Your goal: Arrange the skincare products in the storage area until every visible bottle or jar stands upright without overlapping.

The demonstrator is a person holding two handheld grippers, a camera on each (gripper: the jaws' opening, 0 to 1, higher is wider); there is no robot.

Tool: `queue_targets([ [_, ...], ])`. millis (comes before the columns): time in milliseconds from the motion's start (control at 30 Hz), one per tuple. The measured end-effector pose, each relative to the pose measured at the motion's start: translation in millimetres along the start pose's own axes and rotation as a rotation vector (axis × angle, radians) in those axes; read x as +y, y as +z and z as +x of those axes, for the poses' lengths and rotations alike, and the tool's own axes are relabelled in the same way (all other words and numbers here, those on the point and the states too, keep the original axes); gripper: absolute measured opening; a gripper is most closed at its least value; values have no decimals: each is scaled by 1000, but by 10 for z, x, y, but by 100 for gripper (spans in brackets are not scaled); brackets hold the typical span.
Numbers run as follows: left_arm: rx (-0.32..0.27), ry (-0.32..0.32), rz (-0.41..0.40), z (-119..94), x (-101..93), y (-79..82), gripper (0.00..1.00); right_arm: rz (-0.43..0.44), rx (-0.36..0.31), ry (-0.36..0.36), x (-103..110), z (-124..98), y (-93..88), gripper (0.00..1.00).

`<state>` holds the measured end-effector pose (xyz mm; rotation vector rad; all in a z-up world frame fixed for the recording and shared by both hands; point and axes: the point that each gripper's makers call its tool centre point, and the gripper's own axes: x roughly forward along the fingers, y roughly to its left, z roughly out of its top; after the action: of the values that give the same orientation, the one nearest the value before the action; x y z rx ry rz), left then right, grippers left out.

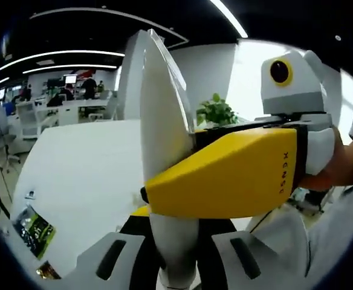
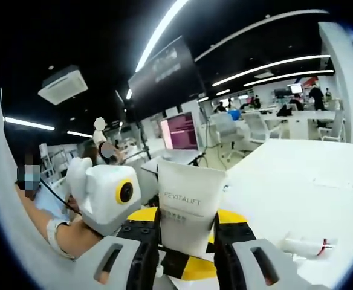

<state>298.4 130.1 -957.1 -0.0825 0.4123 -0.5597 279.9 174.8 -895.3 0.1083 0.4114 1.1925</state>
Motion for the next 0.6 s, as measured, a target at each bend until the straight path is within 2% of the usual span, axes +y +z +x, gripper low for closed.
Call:
queue_targets([
  [100, 10, 26, 12, -5, 4, -24, 13, 2, 4, -14, 38, 23, -19, 35],
  [233, 3, 38, -23, 0, -34, -34, 14, 4, 2, -42, 35, 28, -35, 35],
  [300, 9, 44, -14, -5, -36, -50, 14, -3, 9, -37, 48, 13, -50, 32],
  [333, 6, 44, 5, -12, -40, -46, 14, -33, 6, -30, 54, -7, -44, 30],
  [467, -11, 30, 13, -7, -80, -8, 15, -48, 3, -2, 73, -57, -17, 27],
  [600, -29, -13, 19, 4, -133, 22, 17, -88, 2, 24, 90, -89, -7, 27],
])
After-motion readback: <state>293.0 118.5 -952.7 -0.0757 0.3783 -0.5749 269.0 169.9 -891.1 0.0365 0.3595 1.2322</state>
